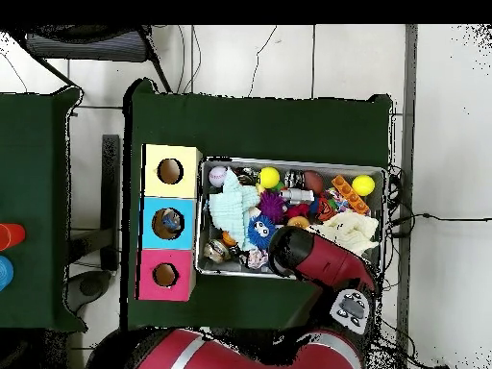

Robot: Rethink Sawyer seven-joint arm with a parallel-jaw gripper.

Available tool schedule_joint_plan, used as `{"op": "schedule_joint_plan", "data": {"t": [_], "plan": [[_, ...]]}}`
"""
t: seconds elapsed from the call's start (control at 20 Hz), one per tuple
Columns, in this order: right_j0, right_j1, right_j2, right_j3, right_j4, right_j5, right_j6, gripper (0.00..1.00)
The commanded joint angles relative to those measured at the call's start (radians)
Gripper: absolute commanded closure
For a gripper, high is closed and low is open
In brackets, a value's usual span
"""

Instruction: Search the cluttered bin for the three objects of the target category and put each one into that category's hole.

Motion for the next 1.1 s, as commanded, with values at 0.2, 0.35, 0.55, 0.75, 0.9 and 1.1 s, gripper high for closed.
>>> {"op": "schedule_joint_plan", "data": {"t": [0.2,0.35,0.55,0.75,0.9,1.1], "plan": [[-0.05,0.077,0.163,0.057,0.042,-0.158,0.147,0.0],[-0.066,0.074,0.183,0.069,0.053,-0.174,0.15,0.0],[-0.083,0.078,0.203,0.079,0.066,-0.186,0.156,0.0],[-0.123,0.096,0.24,0.091,0.087,-0.221,0.159,0.0],[-0.146,0.103,0.266,0.104,0.104,-0.242,0.161,0.0],[-0.156,0.099,0.279,0.119,0.116,-0.254,0.165,0.0]]}}
